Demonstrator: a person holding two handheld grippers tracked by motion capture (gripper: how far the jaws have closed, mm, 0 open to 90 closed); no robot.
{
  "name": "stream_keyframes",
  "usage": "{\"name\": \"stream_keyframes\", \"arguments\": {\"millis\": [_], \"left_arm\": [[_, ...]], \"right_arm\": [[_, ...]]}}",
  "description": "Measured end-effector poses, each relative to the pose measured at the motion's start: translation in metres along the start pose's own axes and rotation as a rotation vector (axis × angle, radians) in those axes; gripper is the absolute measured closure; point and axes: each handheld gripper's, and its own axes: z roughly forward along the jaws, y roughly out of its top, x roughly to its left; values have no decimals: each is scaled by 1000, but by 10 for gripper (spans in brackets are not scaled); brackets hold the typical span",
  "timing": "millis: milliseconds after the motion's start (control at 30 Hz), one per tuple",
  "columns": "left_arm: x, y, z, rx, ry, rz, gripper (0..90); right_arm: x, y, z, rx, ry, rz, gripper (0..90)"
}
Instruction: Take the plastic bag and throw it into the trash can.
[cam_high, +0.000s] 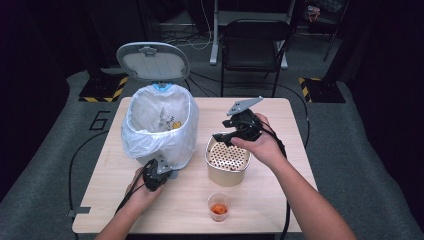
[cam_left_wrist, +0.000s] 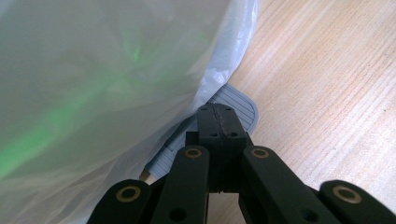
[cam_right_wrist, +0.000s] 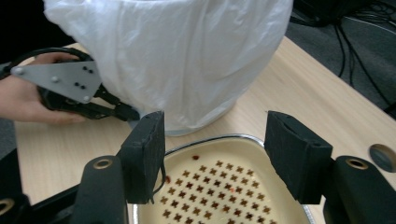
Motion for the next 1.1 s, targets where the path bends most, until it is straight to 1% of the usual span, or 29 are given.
{"name": "stream_keyframes", "arguments": {"millis": [33, 67, 133, 200, 267, 300, 333, 400, 433, 467, 500, 533, 567, 600, 633, 700, 767, 800, 833, 867, 900, 933, 967, 1000, 1067, 1100], "left_arm": [[0, 0, 0, -2, -1, -2, 900], [1, 0, 0, -4, -3, 6, 900], [1, 0, 0, -5, -4, 5, 900], [0, 0, 0, -1, -1, -1, 900], [0, 0, 0, -2, 2, 0, 900], [0, 0, 0, -3, -1, -2, 900], [0, 0, 0, 1, -1, 6, 900], [0, 0, 0, 2, 0, 2, 900], [0, 0, 0, 2, 0, 2, 900], [1, 0, 0, 3, 1, 12, 900], [1, 0, 0, 0, -1, 11, 900], [1, 0, 0, 0, -1, 11, 900], [1, 0, -1, 10, -5, 11, 900], [0, 0, 0, 4, 0, 11, 900], [0, 0, 0, 4, 0, 11, 900], [0, 0, 0, 7, -6, 7, 900], [0, 0, 0, 1, 1, 5, 900], [0, 0, 0, 8, -6, 8, 900], [0, 0, 0, 8, -6, 8, 900], [0, 0, 0, 1, 1, 5, 900], [0, 0, 0, 4, -1, 6, 900], [0, 0, 0, 4, -1, 6, 900], [0, 0, 0, 2, 0, 12, 900], [0, 0, 0, 7, 0, 14, 900], [0, 0, 0, 3, 2, 16, 900], [0, 0, 0, 7, 0, 15, 900]], "right_arm": [[2, -3, 0, -2, 2, 0, 378], [3, -7, 0, 0, 2, -10, 378], [5, -10, 0, 1, 4, -9, 379], [10, -18, -1, -4, 15, -13, 378], [12, -21, -2, -3, 14, -16, 378], [16, -26, -4, 0, 5, -29, 374], [17, -28, -5, -1, 10, -28, 373], [22, -34, -8, -13, 25, -28, 371], [22, -34, -8, -13, 25, -28, 371], [25, -39, -11, -20, 29, -32, 370], [27, -41, -11, -22, 38, -29, 370], [28, -43, -12, -23, 41, -29, 369], [31, -46, -12, -22, 41, -29, 370], [32, -48, -13, -20, 41, -35, 369], [32, -48, -13, -20, 41, -35, 369], [36, -55, -14, -17, 56, -27, 370], [37, -57, -14, -18, 58, -26, 369], [39, -61, -14, -23, 66, -26, 369], [39, -61, -14, -23, 66, -26, 369], [41, -66, -14, -16, 69, -21, 369], [42, -68, -14, -14, 71, -25, 370], [43, -69, -13, -12, 69, -18, 370], [44, -71, -13, -12, 72, -25, 369], [45, -73, -14, -11, 77, -15, 370], [47, -74, -14, -17, 79, -11, 370], [49, -78, -15, -18, 83, -10, 370]]}}
